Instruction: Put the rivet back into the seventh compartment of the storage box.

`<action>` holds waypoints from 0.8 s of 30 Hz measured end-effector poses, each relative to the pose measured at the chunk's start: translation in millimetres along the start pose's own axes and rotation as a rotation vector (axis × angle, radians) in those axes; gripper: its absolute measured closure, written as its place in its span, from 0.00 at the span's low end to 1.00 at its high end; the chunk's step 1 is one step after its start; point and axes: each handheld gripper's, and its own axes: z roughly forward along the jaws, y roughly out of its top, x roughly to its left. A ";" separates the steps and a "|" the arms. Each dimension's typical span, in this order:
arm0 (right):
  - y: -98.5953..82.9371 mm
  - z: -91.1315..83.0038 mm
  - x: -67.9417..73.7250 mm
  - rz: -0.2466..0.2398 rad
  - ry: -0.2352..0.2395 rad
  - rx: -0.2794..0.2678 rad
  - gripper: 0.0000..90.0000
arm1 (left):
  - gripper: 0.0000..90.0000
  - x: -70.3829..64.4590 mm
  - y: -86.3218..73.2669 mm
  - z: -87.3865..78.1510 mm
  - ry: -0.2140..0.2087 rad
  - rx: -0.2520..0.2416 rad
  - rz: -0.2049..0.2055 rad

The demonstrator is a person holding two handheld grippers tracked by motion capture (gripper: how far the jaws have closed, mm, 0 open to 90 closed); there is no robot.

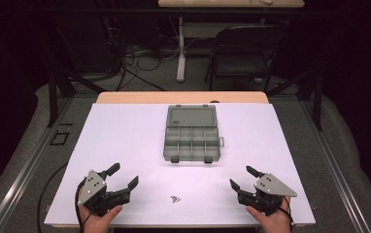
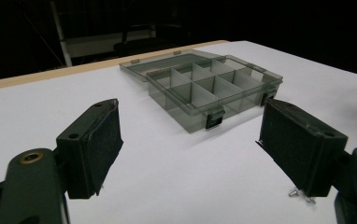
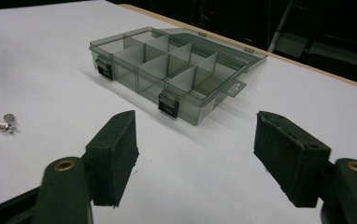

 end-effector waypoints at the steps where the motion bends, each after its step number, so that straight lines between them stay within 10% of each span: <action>1: 2.0 -0.3 1.6 -0.008 -0.005 0.014 0.34 | 0.23 0.0 0.0 0.0 0.000 0.000 0.000; 24: 45.6 21.5 38.0 -0.037 0.142 0.139 0.49 | 0.23 0.8 0.7 2.4 -0.009 0.007 -0.012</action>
